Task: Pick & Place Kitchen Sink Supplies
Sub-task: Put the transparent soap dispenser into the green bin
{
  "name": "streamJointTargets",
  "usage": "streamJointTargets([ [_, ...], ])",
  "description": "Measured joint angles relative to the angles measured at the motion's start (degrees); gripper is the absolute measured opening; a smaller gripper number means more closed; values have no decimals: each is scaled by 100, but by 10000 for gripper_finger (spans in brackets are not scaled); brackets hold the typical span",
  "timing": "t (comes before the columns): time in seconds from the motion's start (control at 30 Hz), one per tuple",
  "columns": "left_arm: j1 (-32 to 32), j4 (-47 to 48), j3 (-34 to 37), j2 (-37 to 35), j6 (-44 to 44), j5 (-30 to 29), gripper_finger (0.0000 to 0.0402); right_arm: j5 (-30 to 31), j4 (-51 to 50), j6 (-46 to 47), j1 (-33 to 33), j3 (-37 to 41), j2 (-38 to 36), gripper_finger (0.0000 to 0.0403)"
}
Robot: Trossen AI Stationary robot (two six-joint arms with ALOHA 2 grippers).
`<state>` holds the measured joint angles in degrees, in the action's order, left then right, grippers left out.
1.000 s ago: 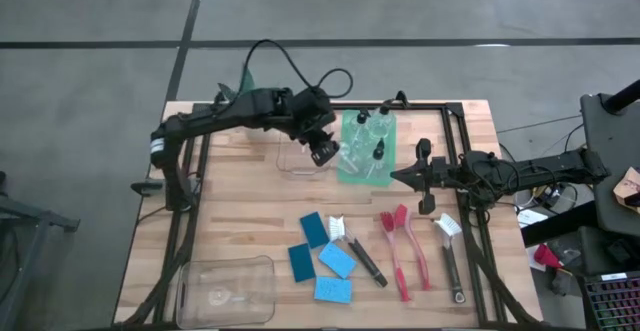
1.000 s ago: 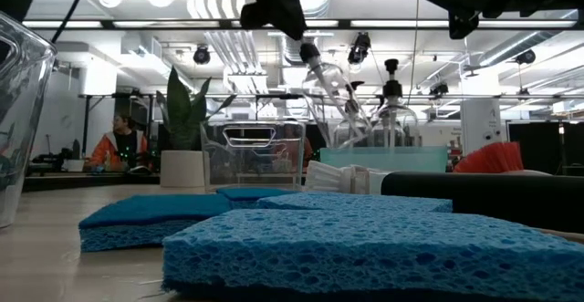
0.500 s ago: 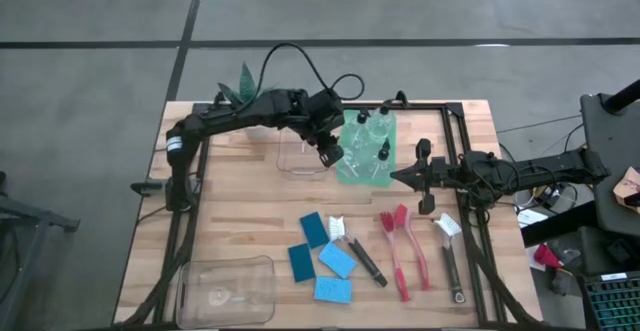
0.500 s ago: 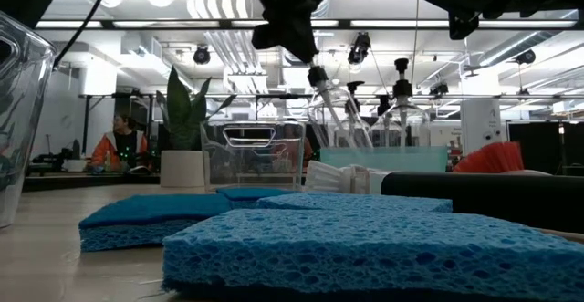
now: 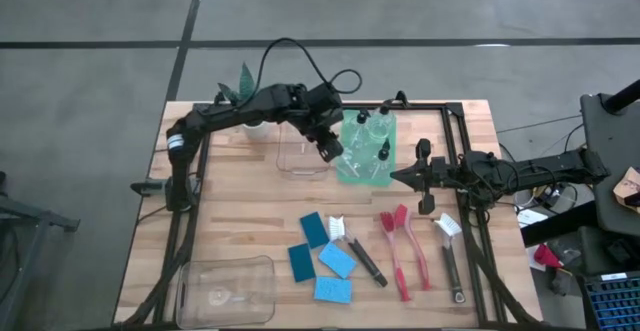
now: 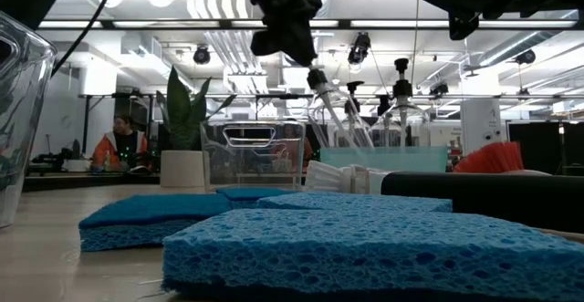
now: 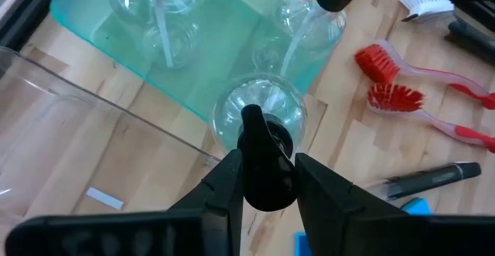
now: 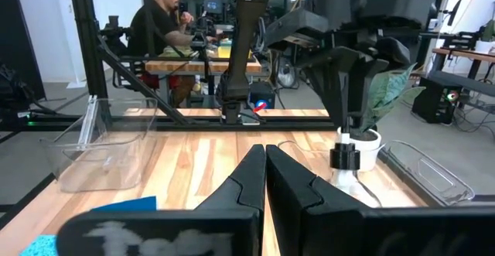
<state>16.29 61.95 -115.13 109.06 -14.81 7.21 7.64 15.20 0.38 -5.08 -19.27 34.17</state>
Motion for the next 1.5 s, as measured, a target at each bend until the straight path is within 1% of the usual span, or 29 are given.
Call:
streamJointTargets([
  [0.3,-11,-91,0,229,-9,128,134,-1,1,2,0,1,56,8],
  [0.53,-9,-242,-1,249,-11,202,145,-2,12,1,0,4,185,8],
  [0.67,-11,-501,-120,235,-86,477,145,-2,12,4,0,7,229,8],
  [0.83,-26,-100,-506,220,102,458,148,-4,4,22,0,7,228,8],
  [0.93,-115,222,-700,94,589,410,156,-4,1,53,0,7,228,8],
  [1.0,-276,593,-719,-30,956,170,163,-9,-2,68,-2,7,229,8],
  [1.07,-475,1048,-703,-115,1240,-211,172,-15,-39,96,-2,7,230,8],
  [1.17,-880,1466,-643,-153,1288,-783,184,-16,-146,114,-2,7,221,8],
  [1.23,-1243,1467,-640,-175,1334,-1086,187,-15,-168,114,-2,9,232,8],
  [1.33,-1801,1332,-549,-180,1879,-1627,188,-15,-157,128,-2,9,233,8],
  [1.43,-2259,913,-177,-164,2435,-2547,188,-15,-142,219,-2,9,227,8],
  [1.5,-2457,667,102,-151,2539,-3173,189,-15,-131,248,-3,9,227,8],
])
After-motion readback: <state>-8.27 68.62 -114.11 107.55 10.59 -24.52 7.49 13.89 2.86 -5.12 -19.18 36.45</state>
